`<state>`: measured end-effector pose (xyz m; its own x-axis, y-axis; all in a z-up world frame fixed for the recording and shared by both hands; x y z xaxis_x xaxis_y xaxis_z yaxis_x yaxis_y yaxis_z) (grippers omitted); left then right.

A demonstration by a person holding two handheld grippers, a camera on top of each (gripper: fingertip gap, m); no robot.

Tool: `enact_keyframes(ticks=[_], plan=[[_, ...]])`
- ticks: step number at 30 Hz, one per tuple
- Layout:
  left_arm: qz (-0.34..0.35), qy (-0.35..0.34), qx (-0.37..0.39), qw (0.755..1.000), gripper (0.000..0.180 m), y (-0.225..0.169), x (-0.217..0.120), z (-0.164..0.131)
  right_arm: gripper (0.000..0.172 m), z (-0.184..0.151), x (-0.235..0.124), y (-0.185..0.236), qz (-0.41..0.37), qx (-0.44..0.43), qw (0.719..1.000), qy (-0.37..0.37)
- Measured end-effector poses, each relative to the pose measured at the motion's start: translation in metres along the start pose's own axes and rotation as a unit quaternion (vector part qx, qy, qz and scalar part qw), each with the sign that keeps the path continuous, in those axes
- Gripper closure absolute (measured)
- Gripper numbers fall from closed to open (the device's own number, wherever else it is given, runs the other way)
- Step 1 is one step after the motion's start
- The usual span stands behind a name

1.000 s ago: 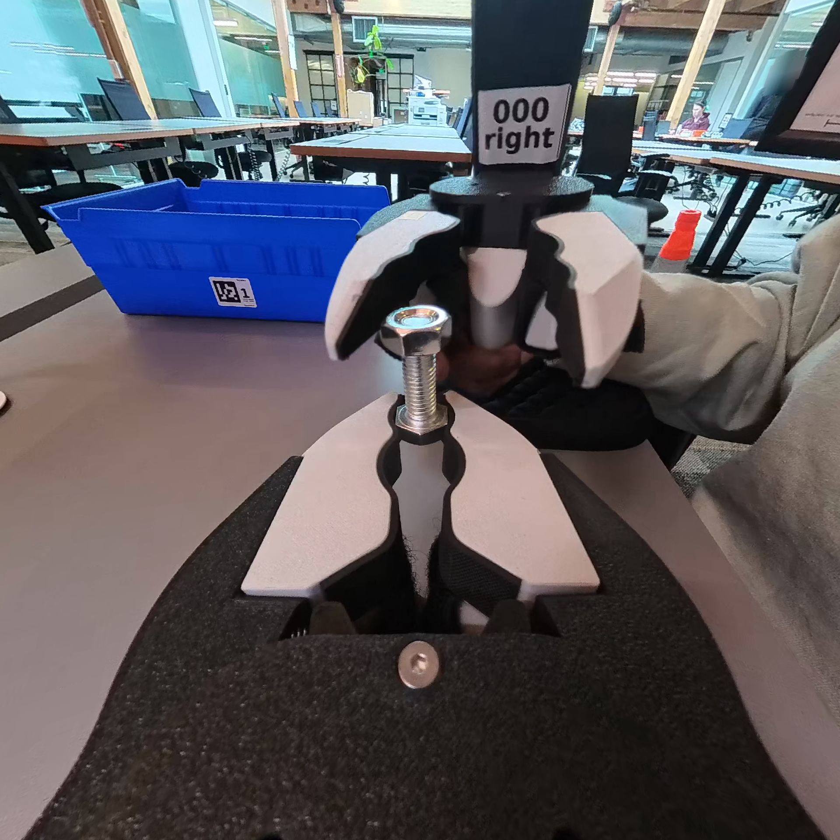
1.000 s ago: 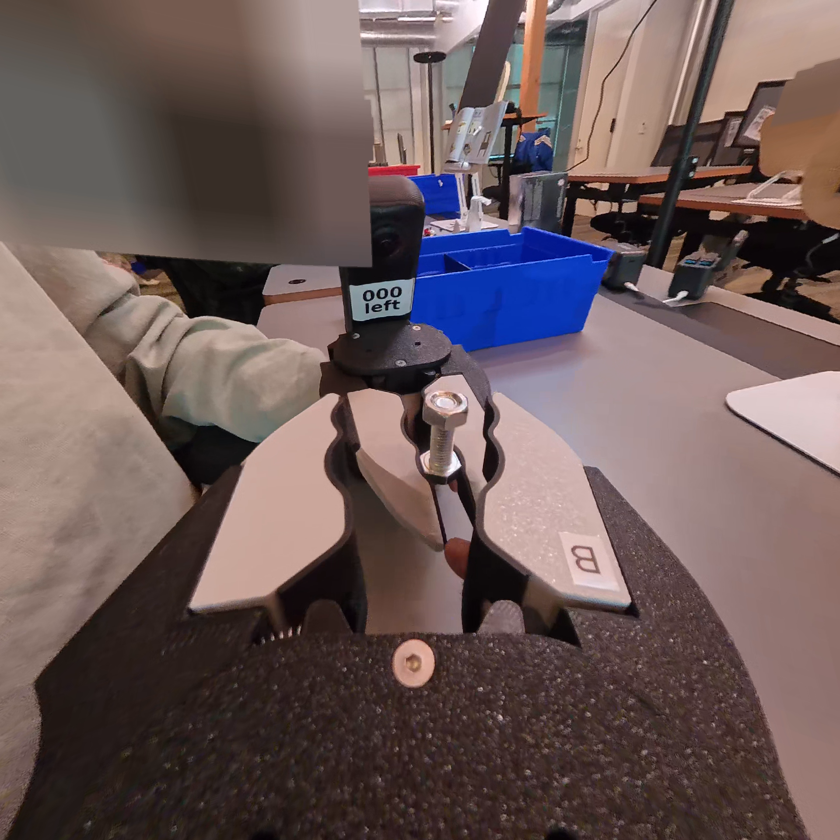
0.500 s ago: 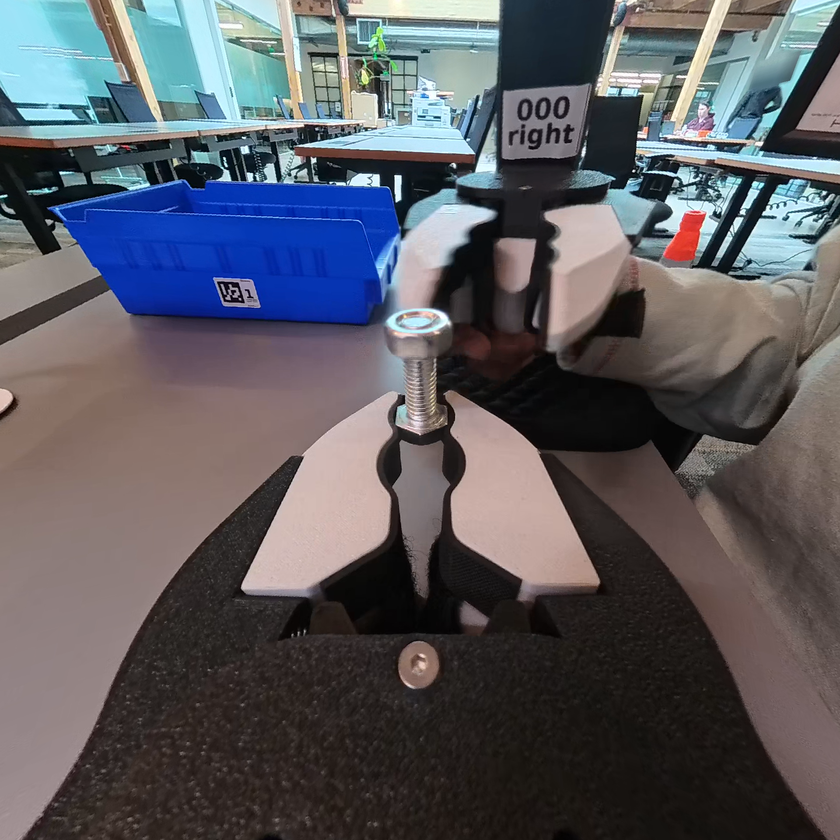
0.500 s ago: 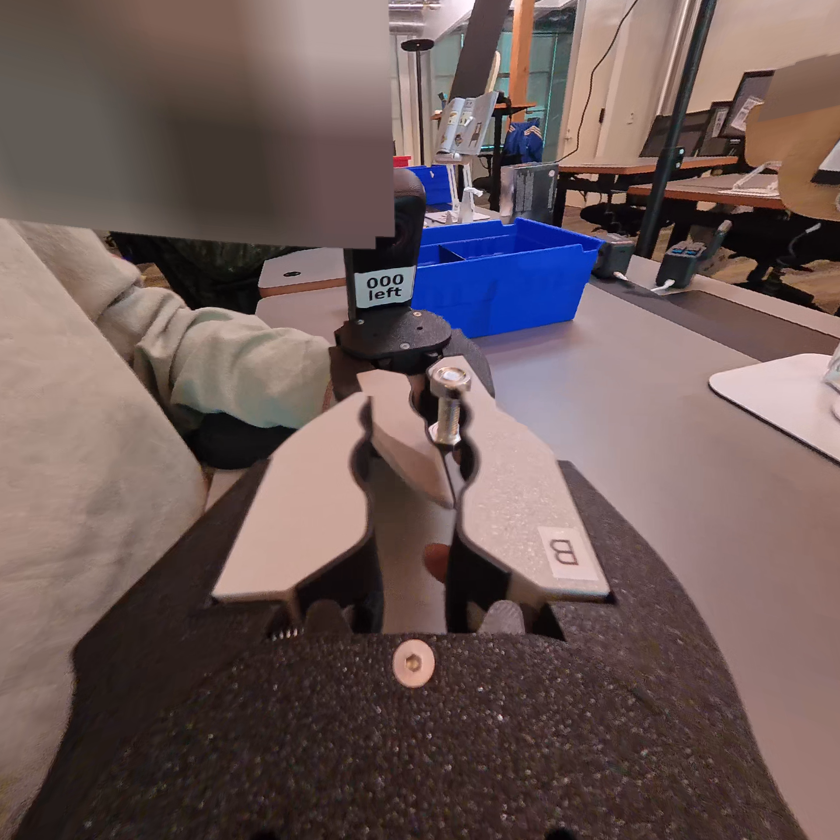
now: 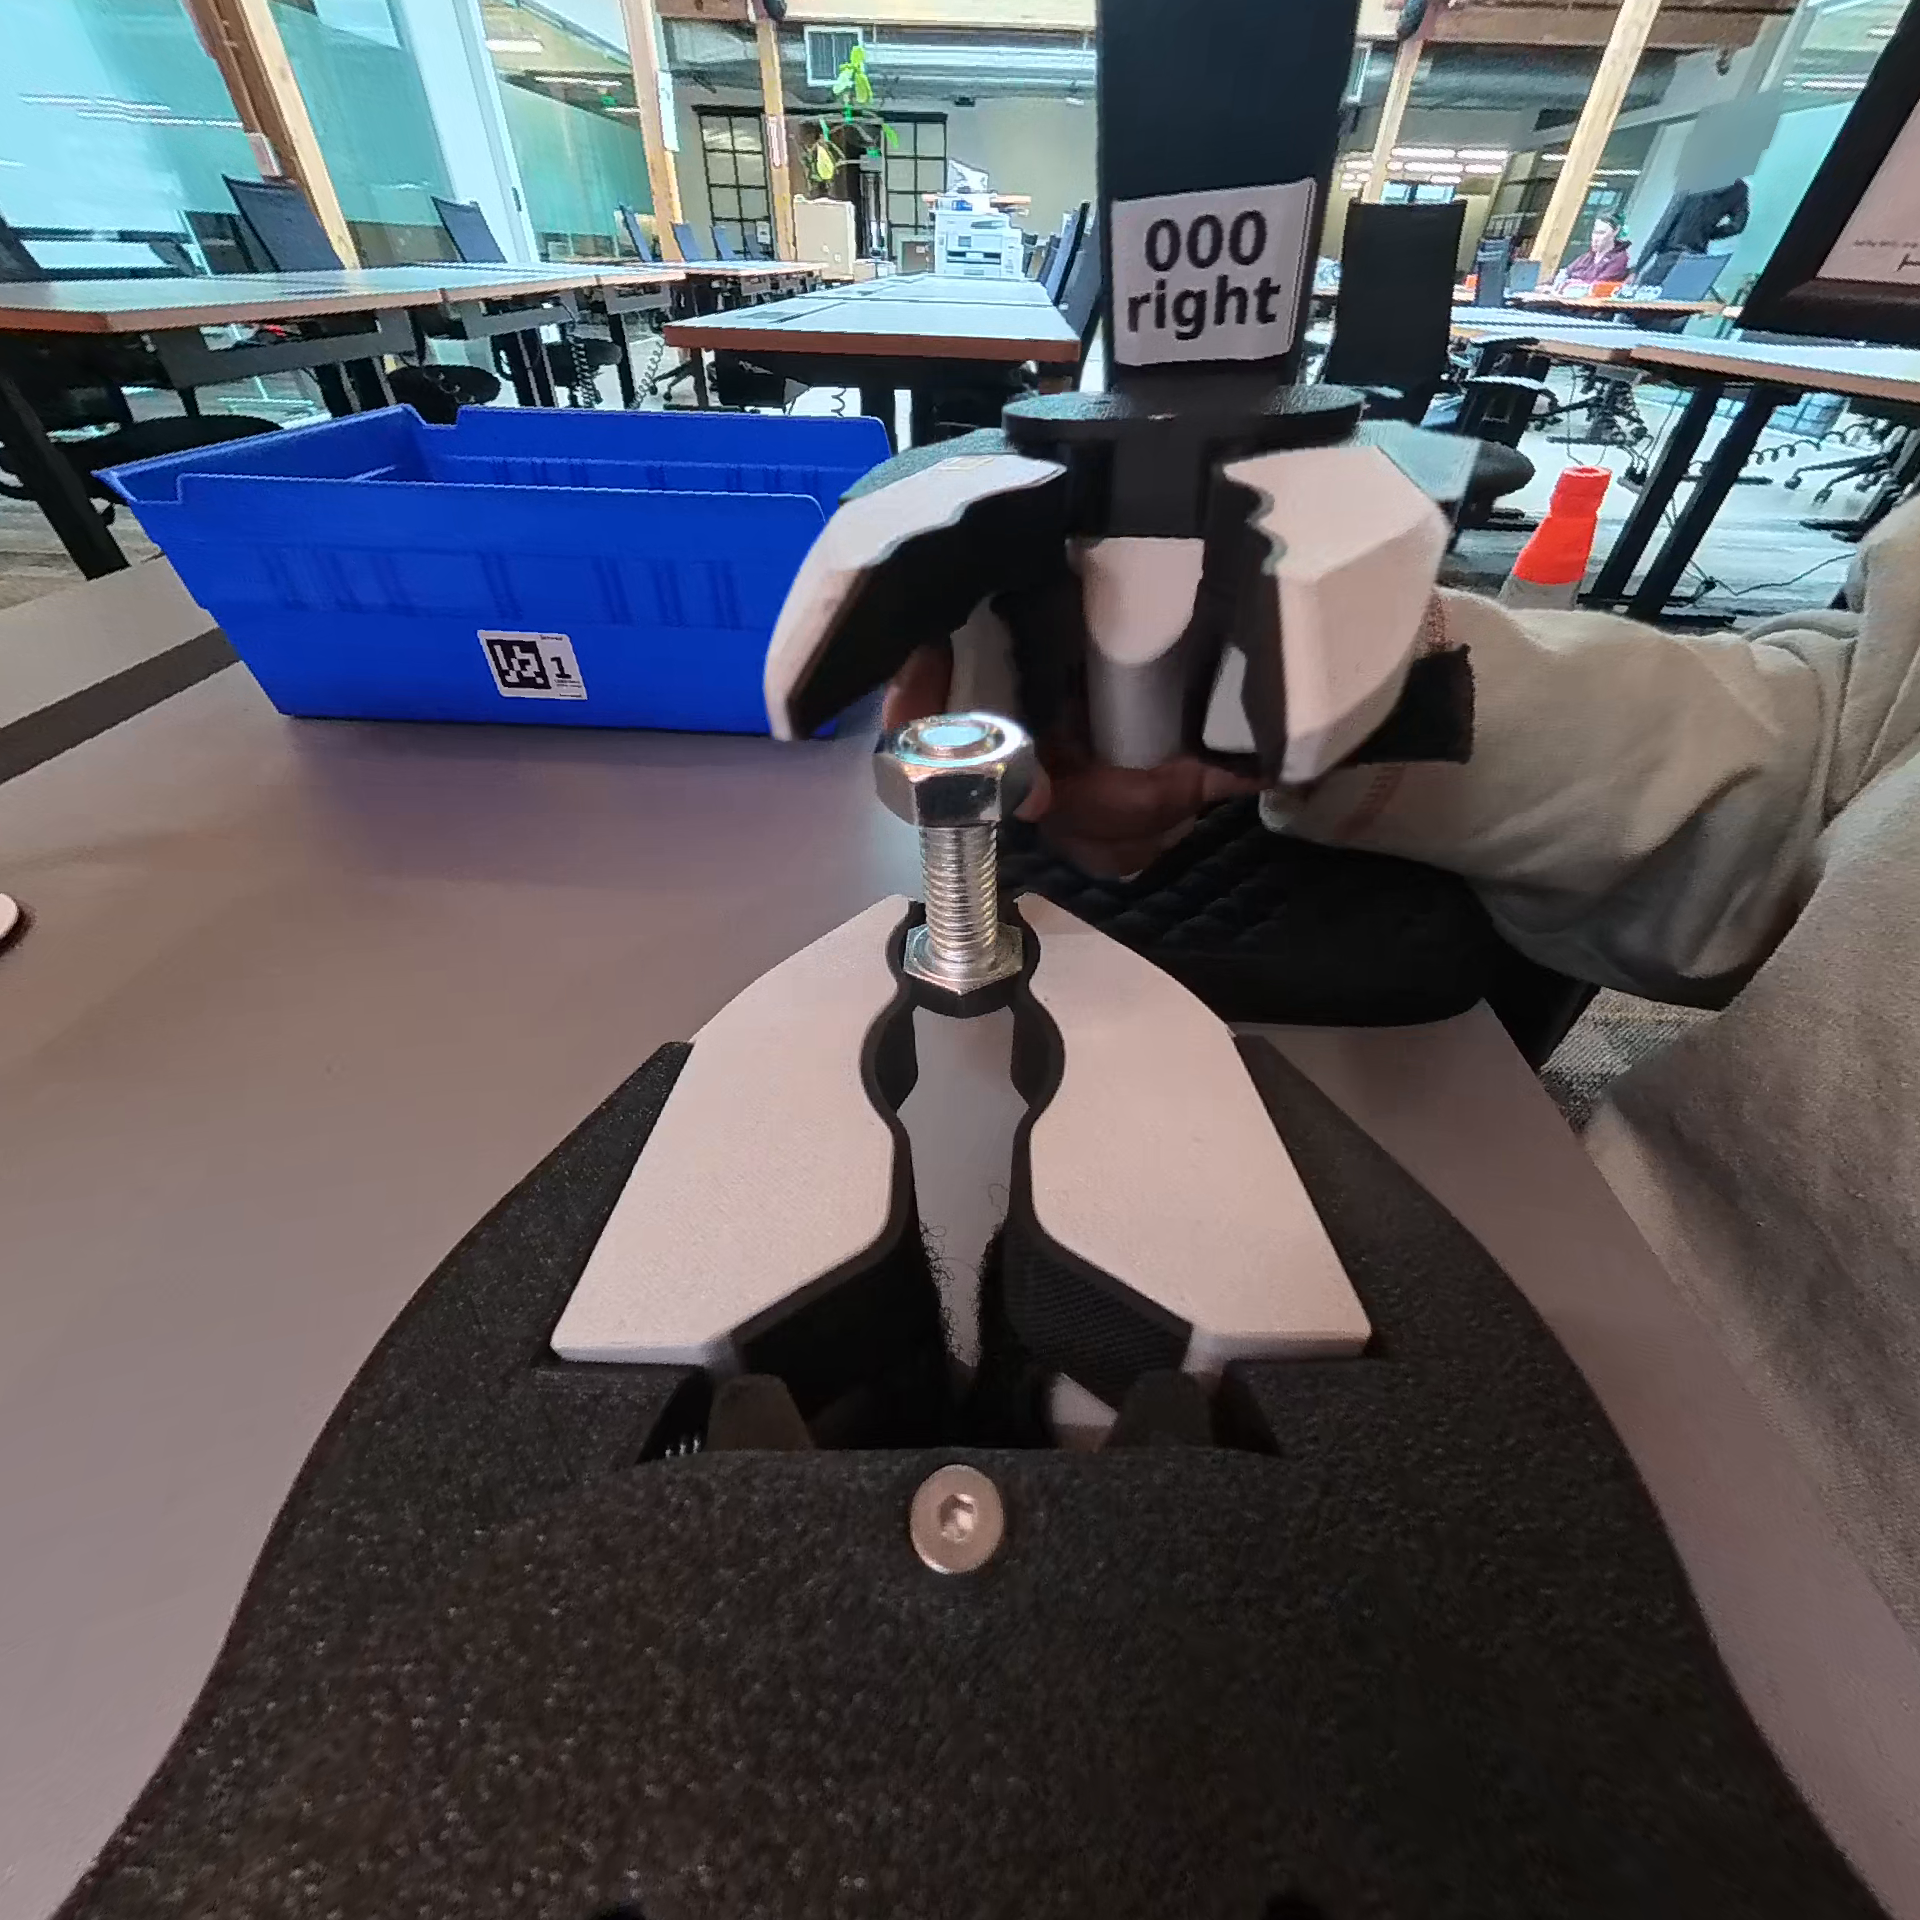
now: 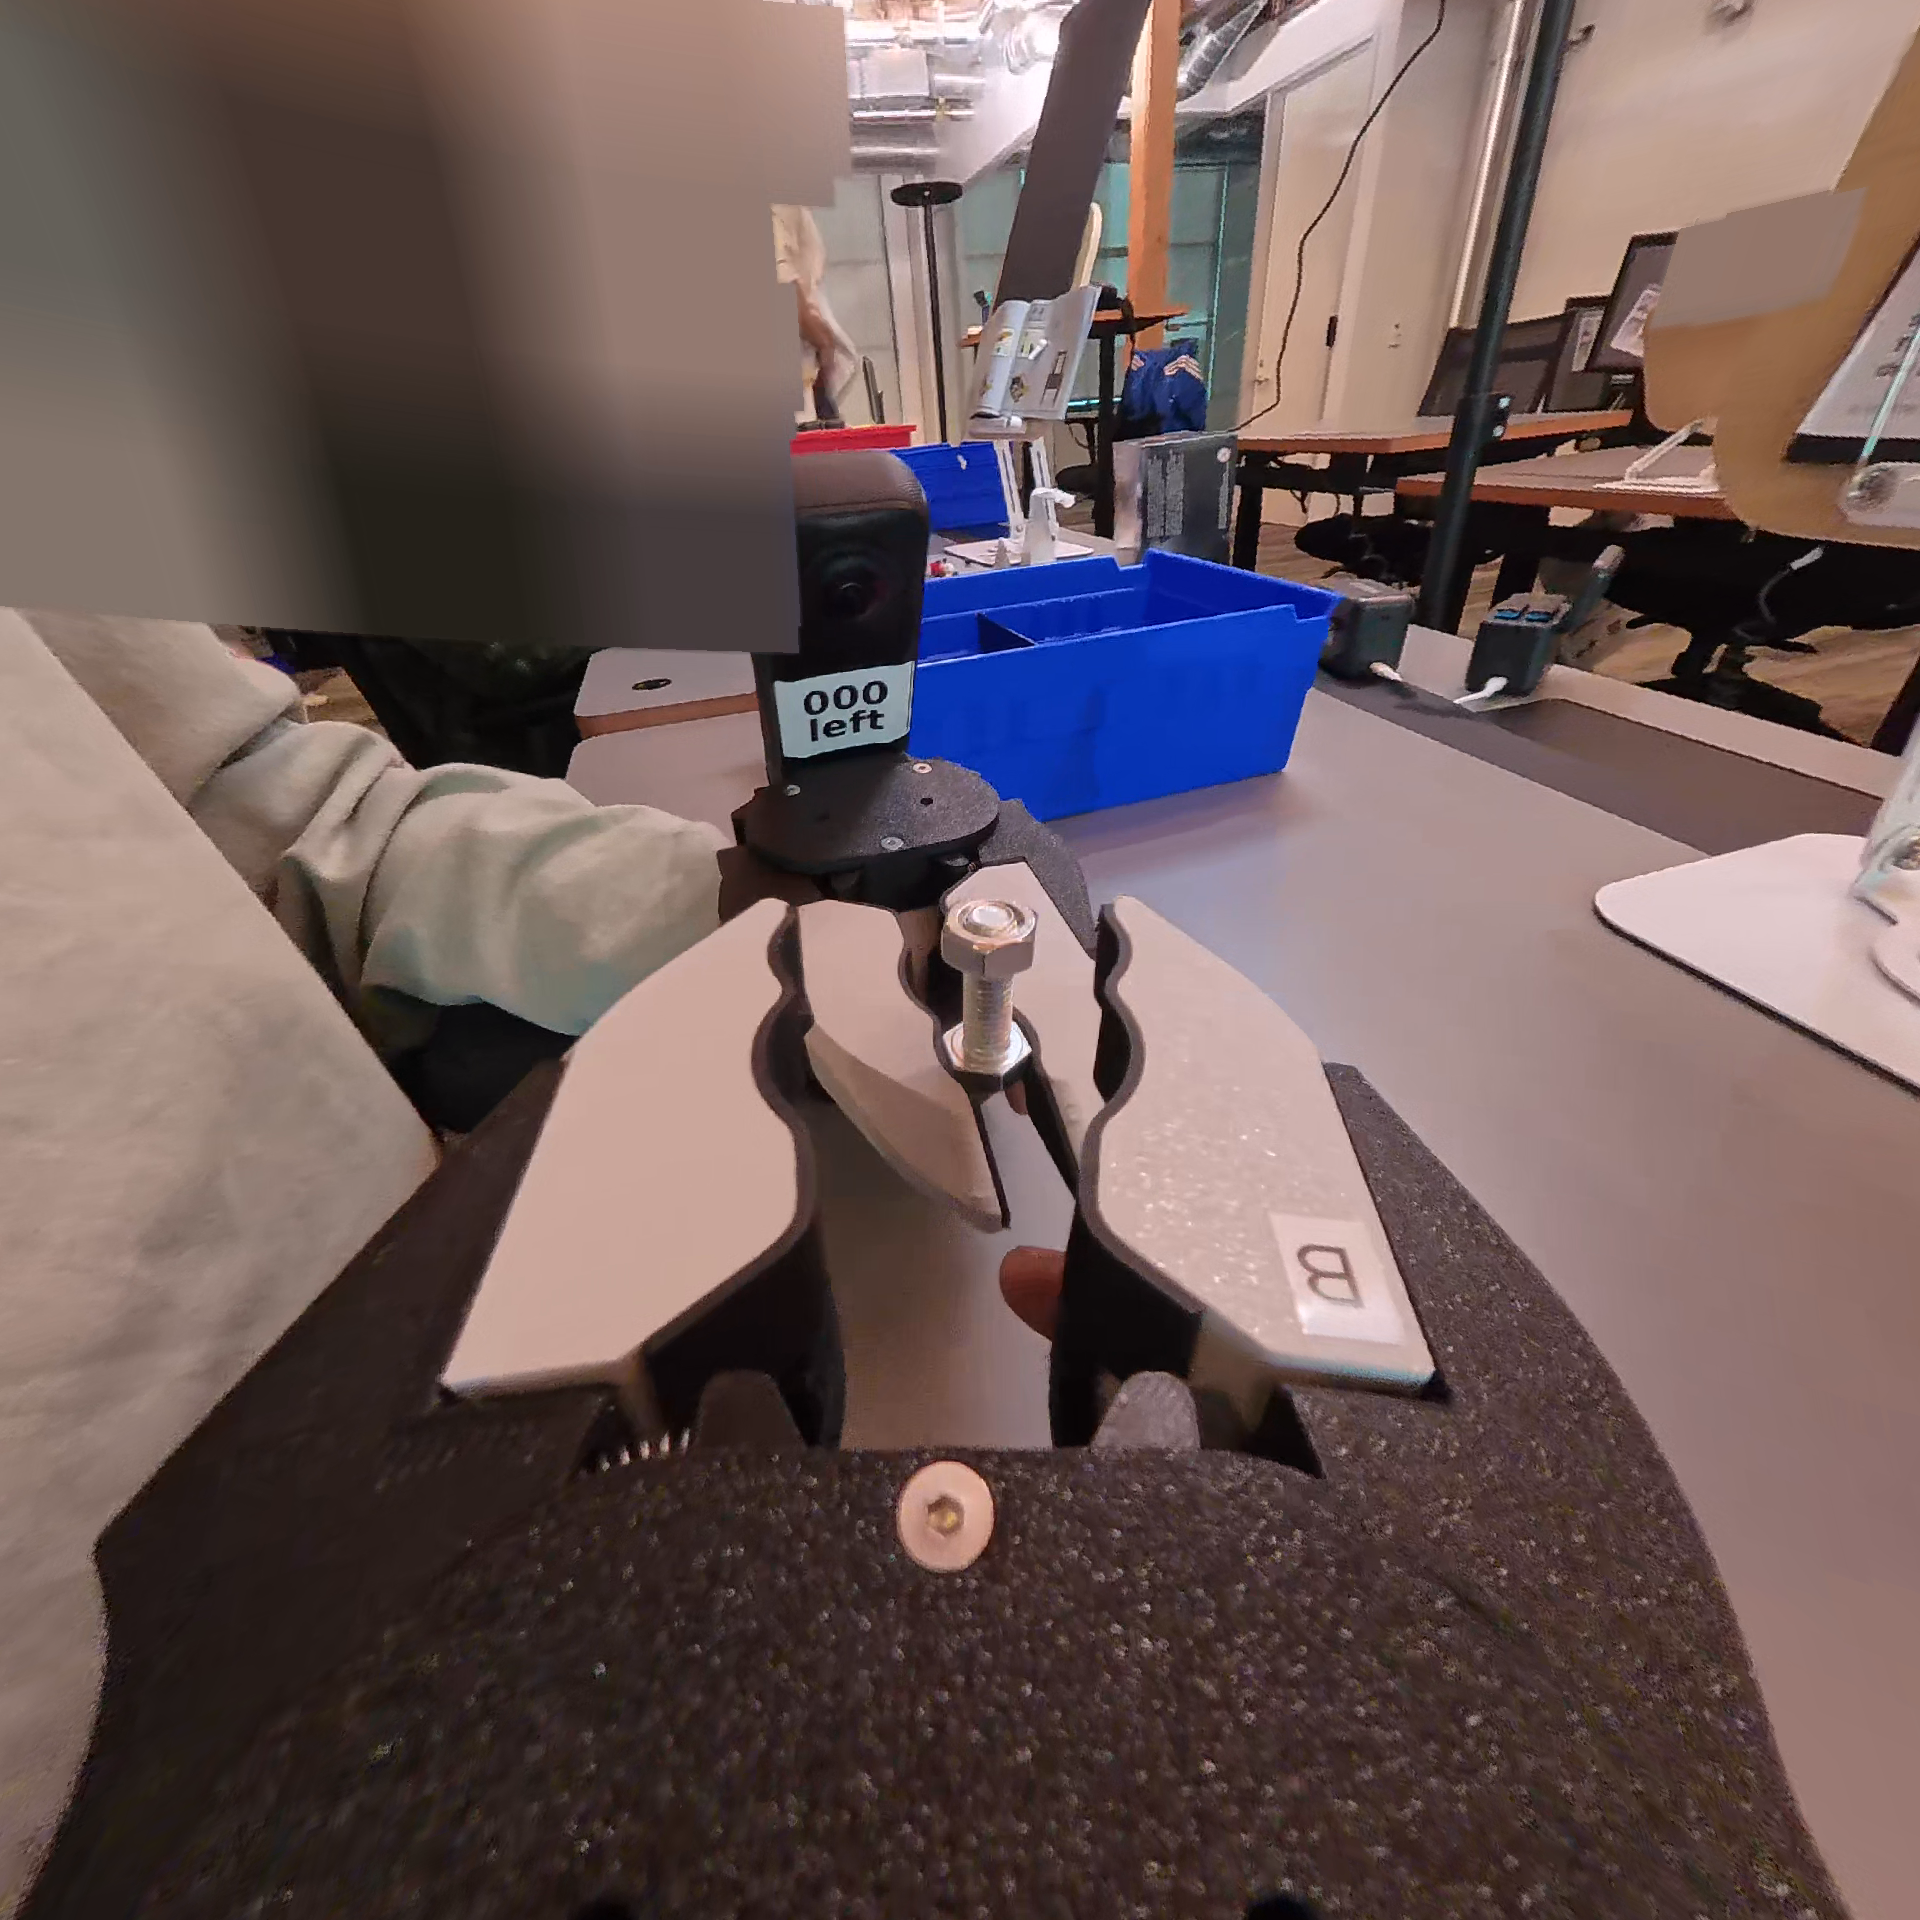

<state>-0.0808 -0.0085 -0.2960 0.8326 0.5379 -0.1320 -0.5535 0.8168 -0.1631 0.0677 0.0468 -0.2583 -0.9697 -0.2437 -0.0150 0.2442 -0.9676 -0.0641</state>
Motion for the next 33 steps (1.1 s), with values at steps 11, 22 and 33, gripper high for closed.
enact_keyframes(ticks=[11, 22, 33], plan=[[0.000, 0.003, 0.006, 1.000, 0.167, -0.001, 0.001, 0.000, 0.123, 0.000, 0.016, 0.002, 0.028, -0.017, 0.999, 0.024], [0.003, -0.006, -0.005, 1.000, 0.167, 0.001, -0.001, 0.000, 0.166, 0.000, -0.021, 0.006, 0.012, 0.002, 1.000, -0.011], [-0.003, 0.000, 0.001, 1.000, 0.167, 0.000, 0.000, 0.000, 0.116, -0.003, 0.008, 0.002, 0.003, -0.003, 1.000, 0.011]])
Point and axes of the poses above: each gripper's, where its closed fingertips meet, x out along the fingers, z out of its top, y = z × x across the jaws, the point moved 10 cm from there along -x, back along the fingers, and after that the axes turned 8 degrees about -x, right-handed, at the moved point
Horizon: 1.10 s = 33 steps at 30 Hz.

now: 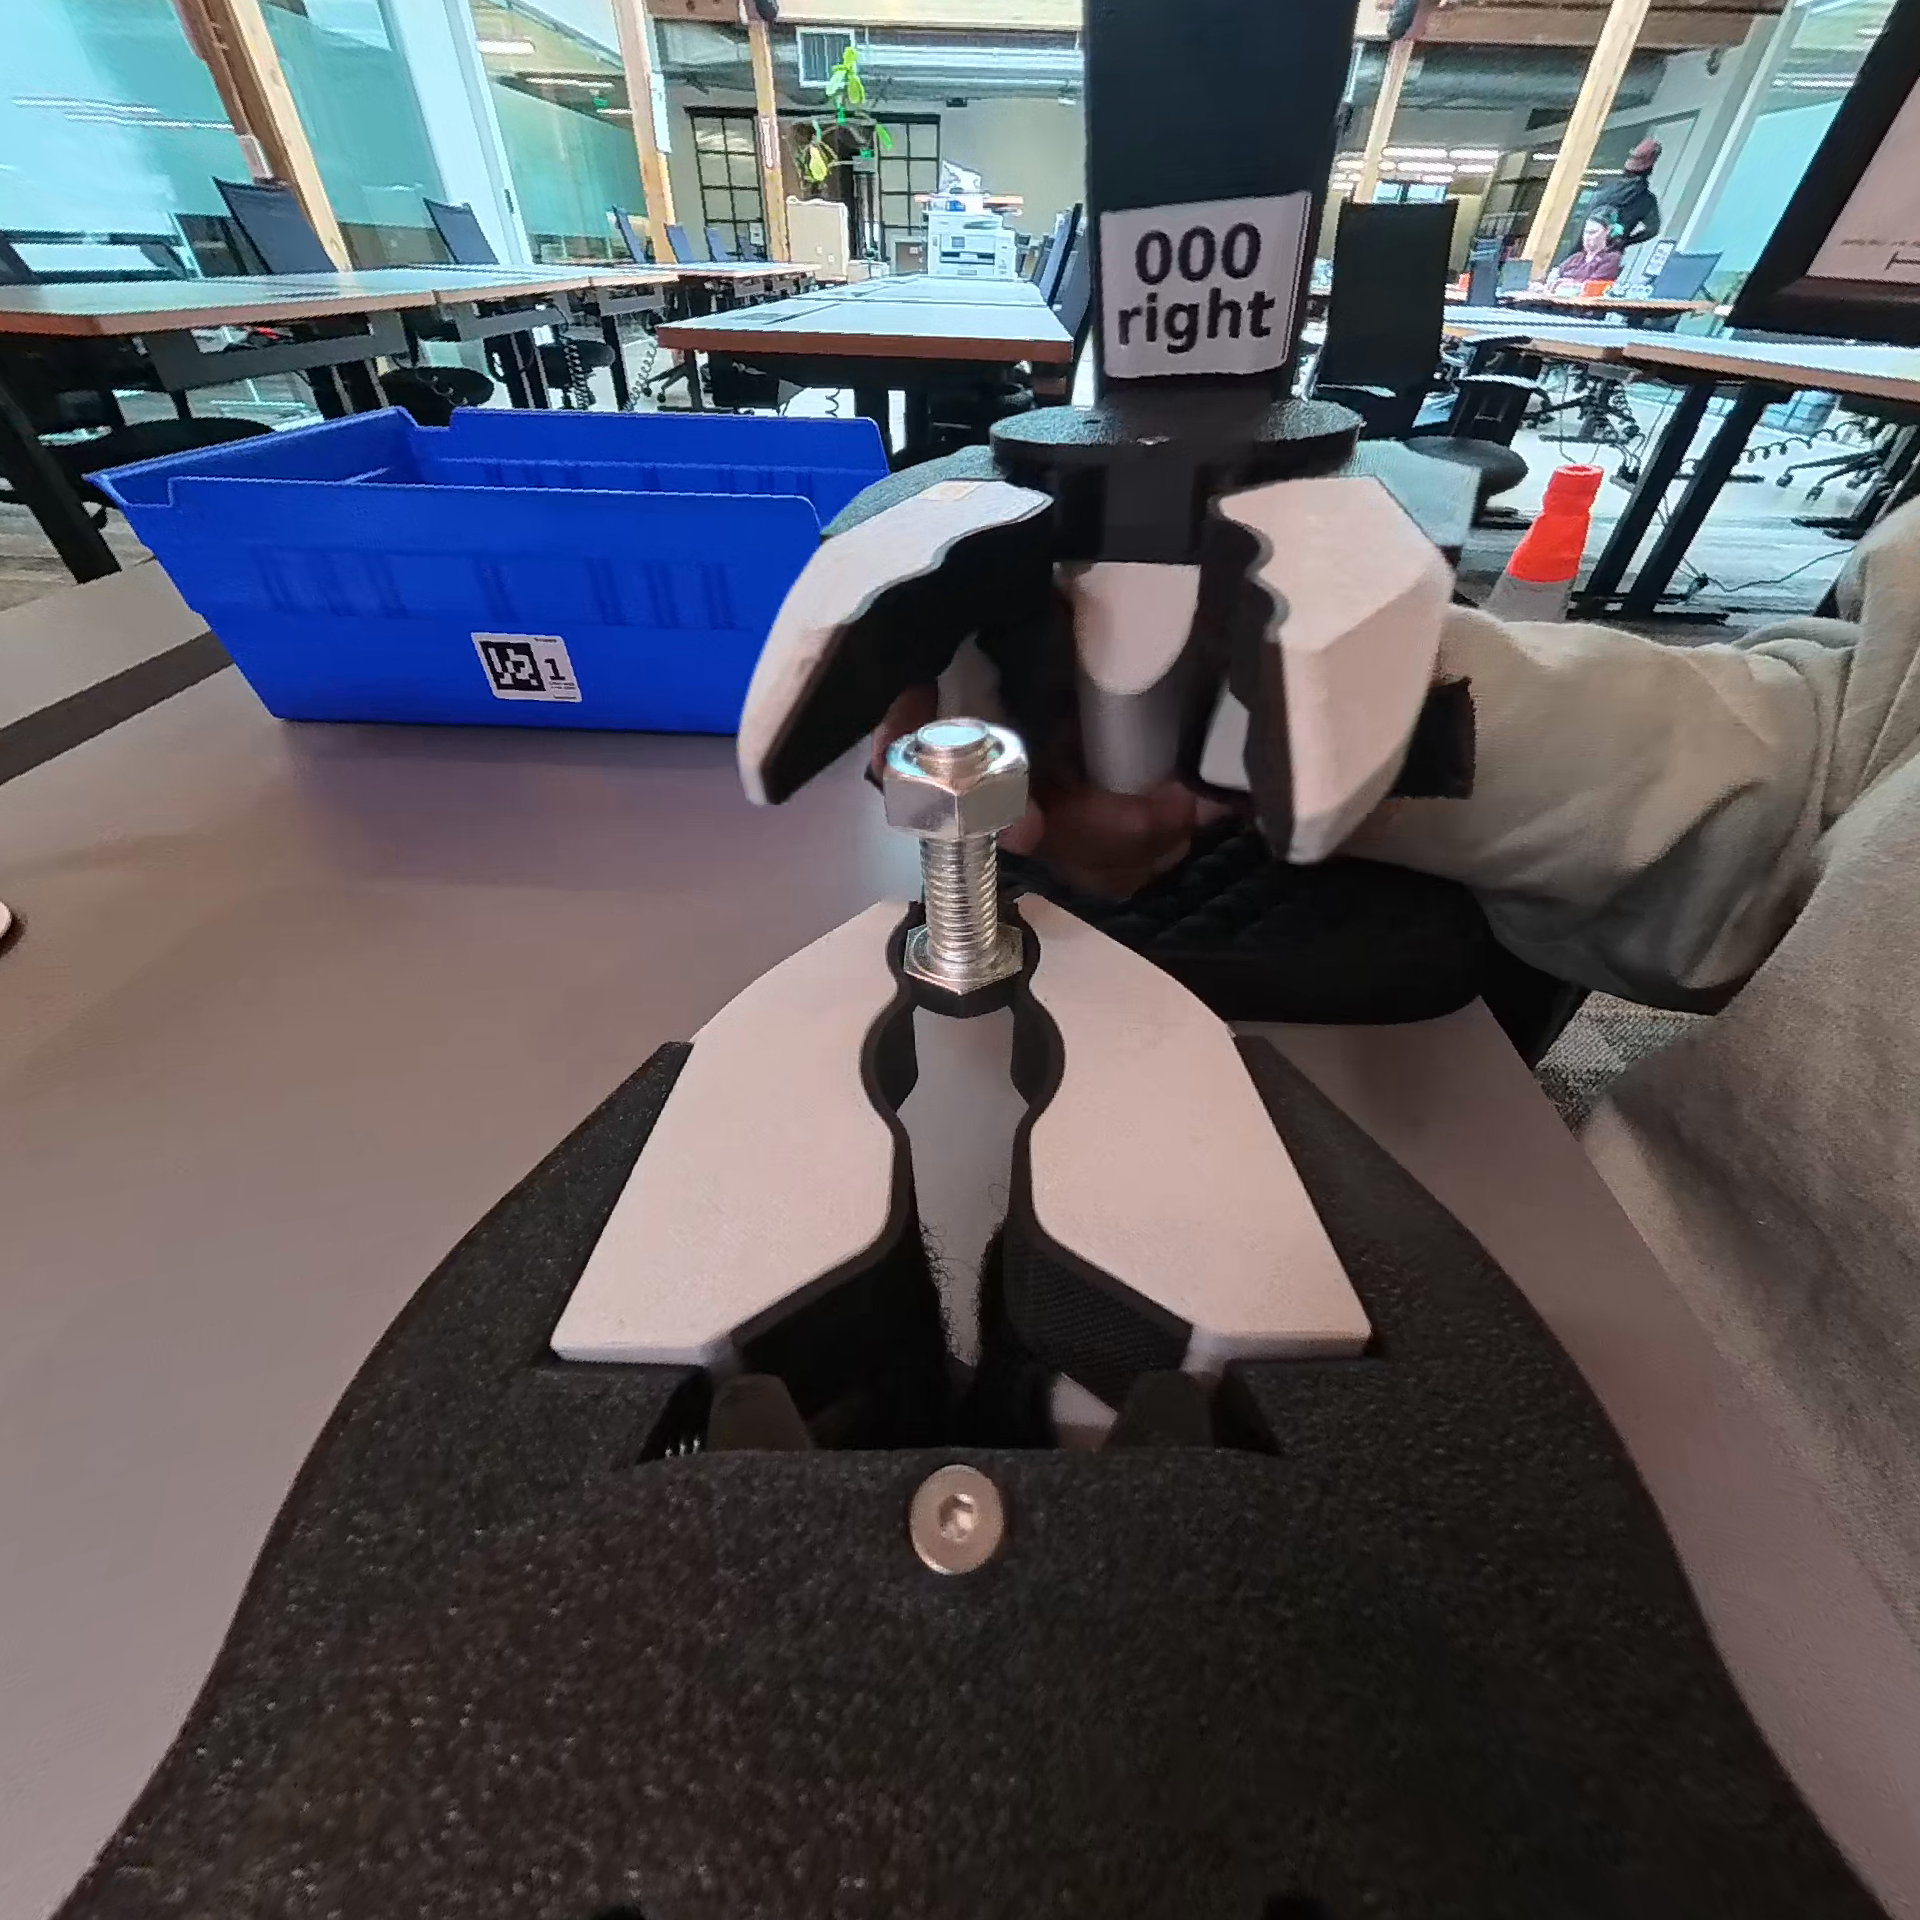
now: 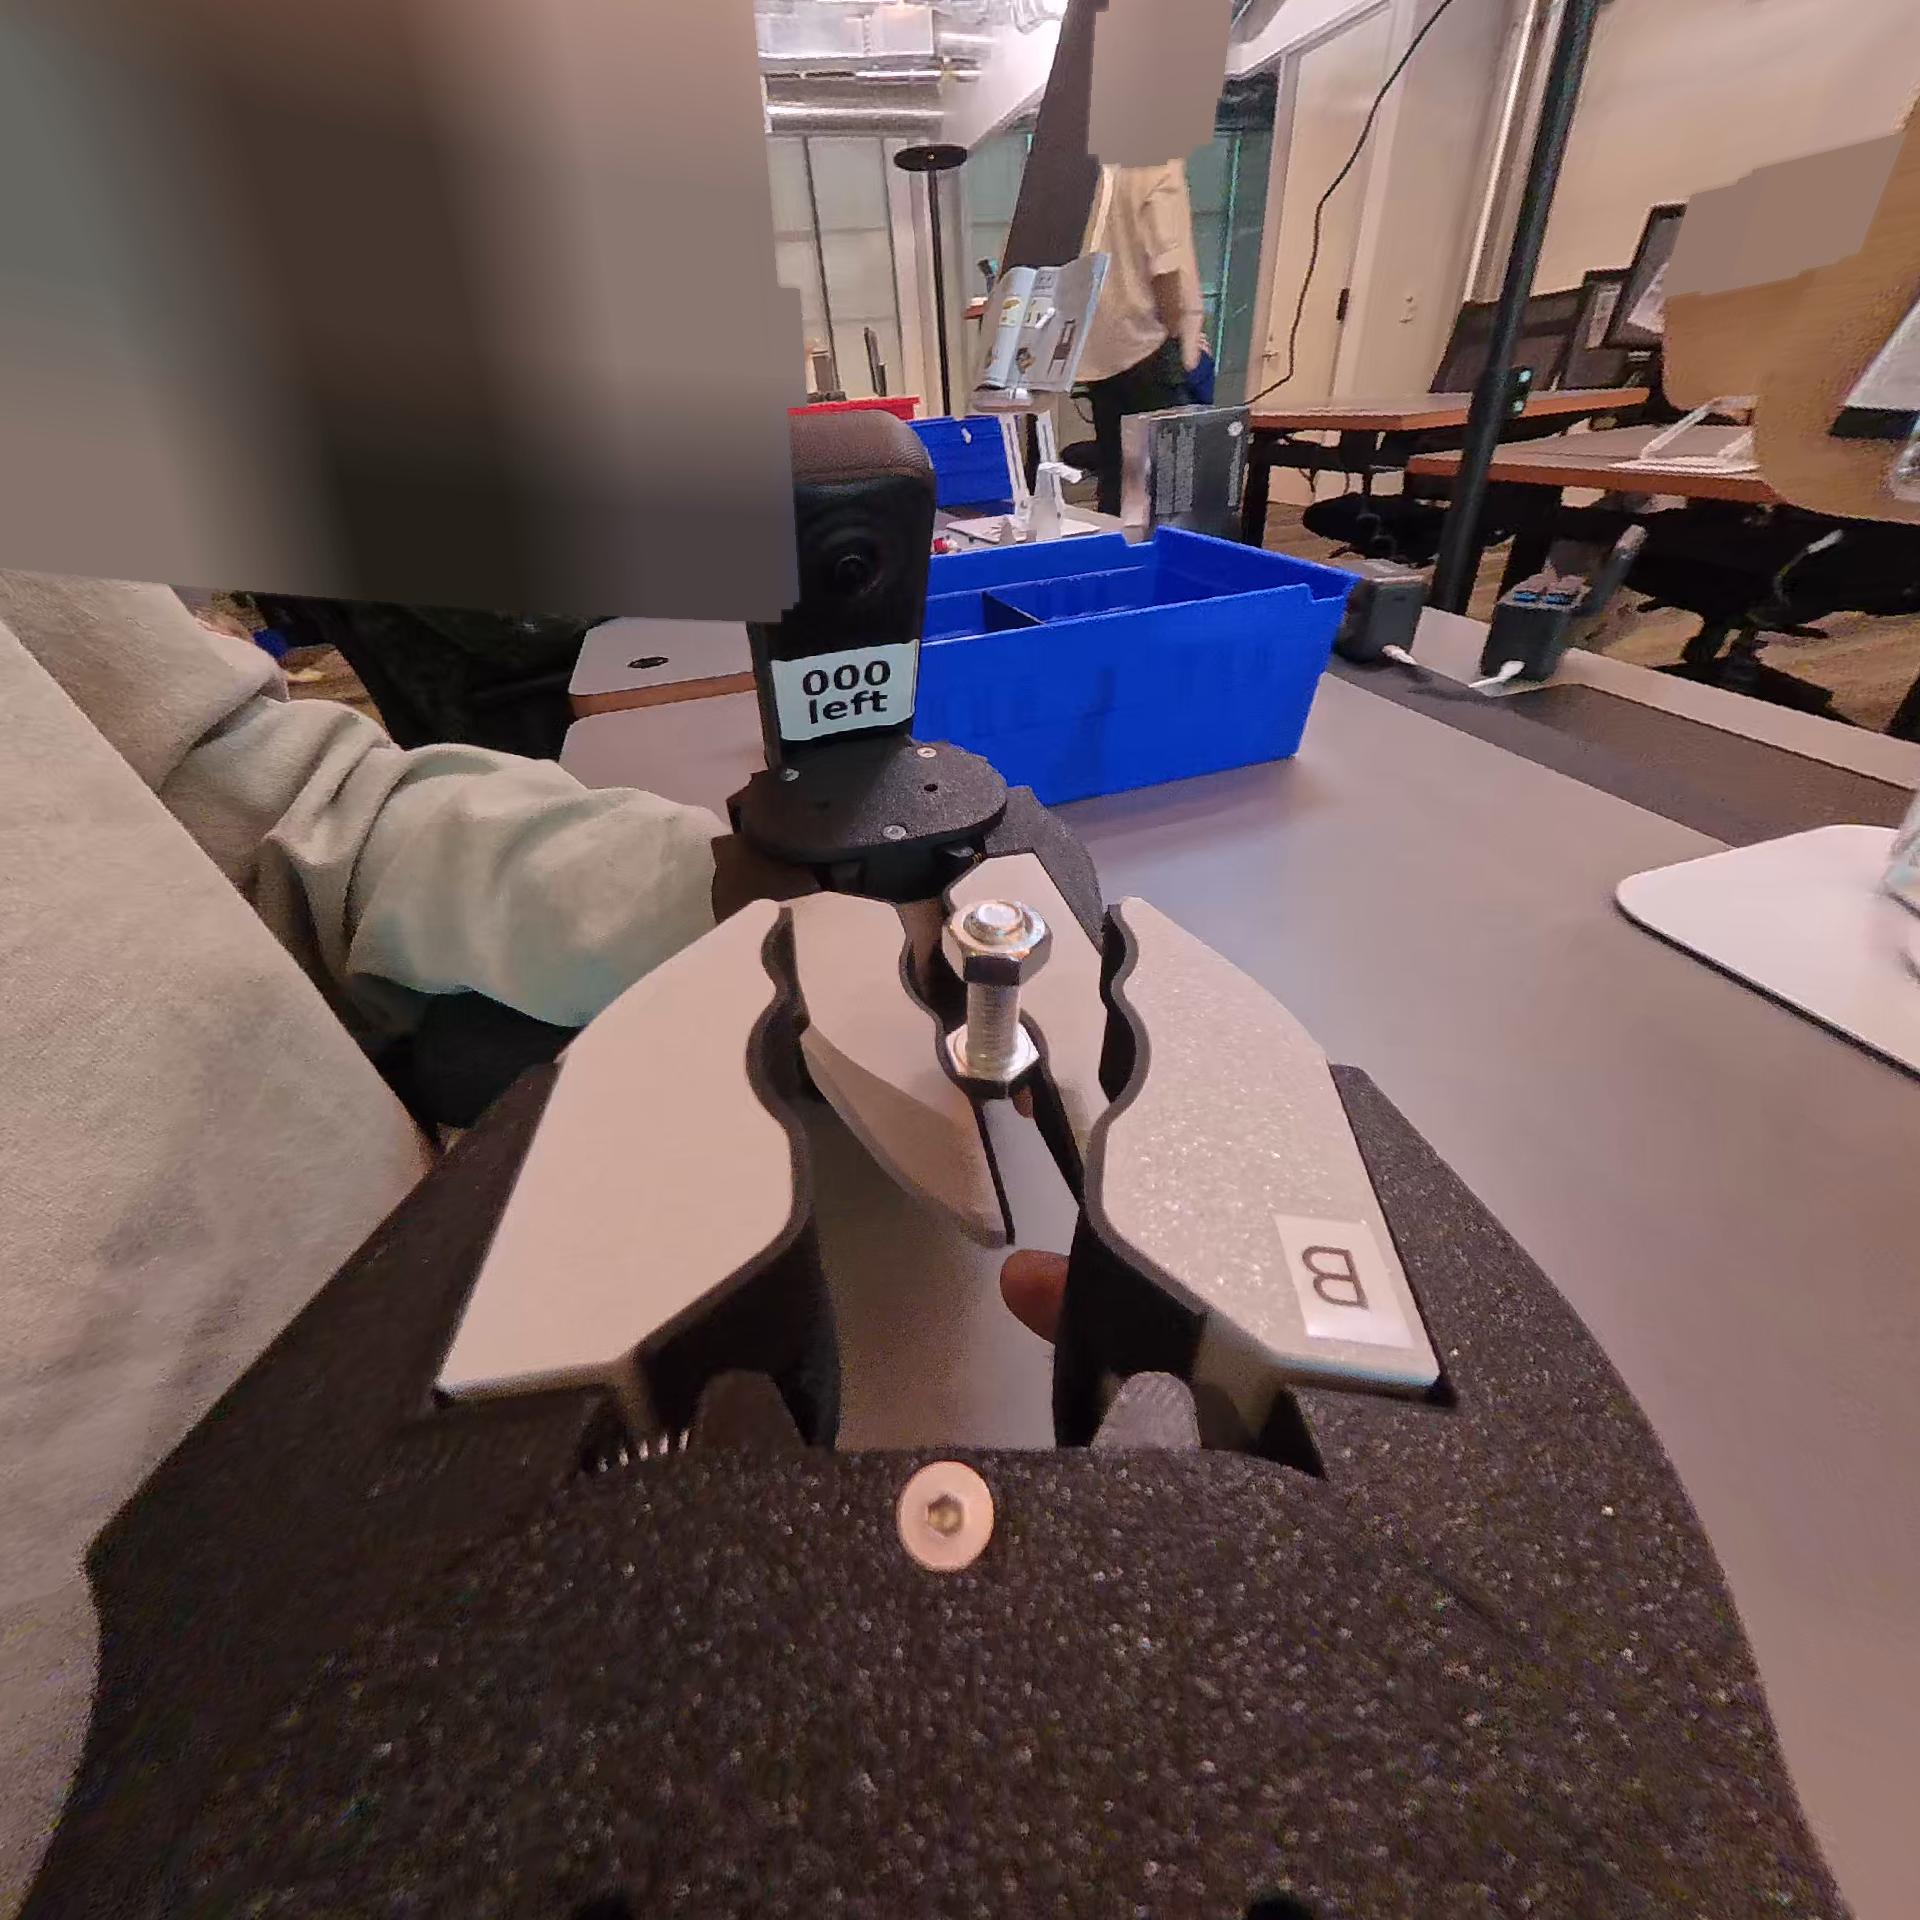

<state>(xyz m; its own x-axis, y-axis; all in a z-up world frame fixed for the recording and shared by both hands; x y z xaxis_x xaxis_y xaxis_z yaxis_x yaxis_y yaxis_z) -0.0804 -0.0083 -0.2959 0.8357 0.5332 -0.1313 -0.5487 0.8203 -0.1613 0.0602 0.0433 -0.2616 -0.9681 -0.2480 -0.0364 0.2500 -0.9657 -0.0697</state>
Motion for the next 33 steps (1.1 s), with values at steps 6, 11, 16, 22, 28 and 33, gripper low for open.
enact_keyframes(ticks=[6, 11, 16, 22, 28, 33], plan=[[0.002, -0.001, -0.002, 1.000, 0.167, 0.001, 0.000, 0.000, 0.115, 0.000, 0.012, 0.004, 0.019, -0.016, 0.999, 0.024], [0.003, -0.006, -0.004, 1.000, 0.167, 0.001, -0.001, 0.000, 0.135, 0.000, -0.004, 0.002, -0.003, -0.008, 1.000, 0.022], [0.006, -0.008, -0.011, 1.000, 0.167, 0.002, -0.001, 0.001, 0.169, -0.001, -0.024, 0.002, 0.010, 0.017, 0.999, -0.025], [0.003, -0.004, -0.006, 1.000, 0.167, 0.001, -0.001, 0.000, 0.137, -0.001, -0.016, -0.003, -0.025, 0.011, 0.999, -0.021], [0.002, -0.002, -0.004, 1.000, 0.167, 0.001, 0.000, 0.000, 0.121, -0.001, 0.003, -0.001, 0.003, 0.006, 1.000, -0.002], [0.004, -0.001, -0.002, 1.000, 0.167, 0.001, 0.000, 0.000, 0.121, 0.000, 0.009, 0.002, 0.015, -0.009, 1.000, 0.012]])
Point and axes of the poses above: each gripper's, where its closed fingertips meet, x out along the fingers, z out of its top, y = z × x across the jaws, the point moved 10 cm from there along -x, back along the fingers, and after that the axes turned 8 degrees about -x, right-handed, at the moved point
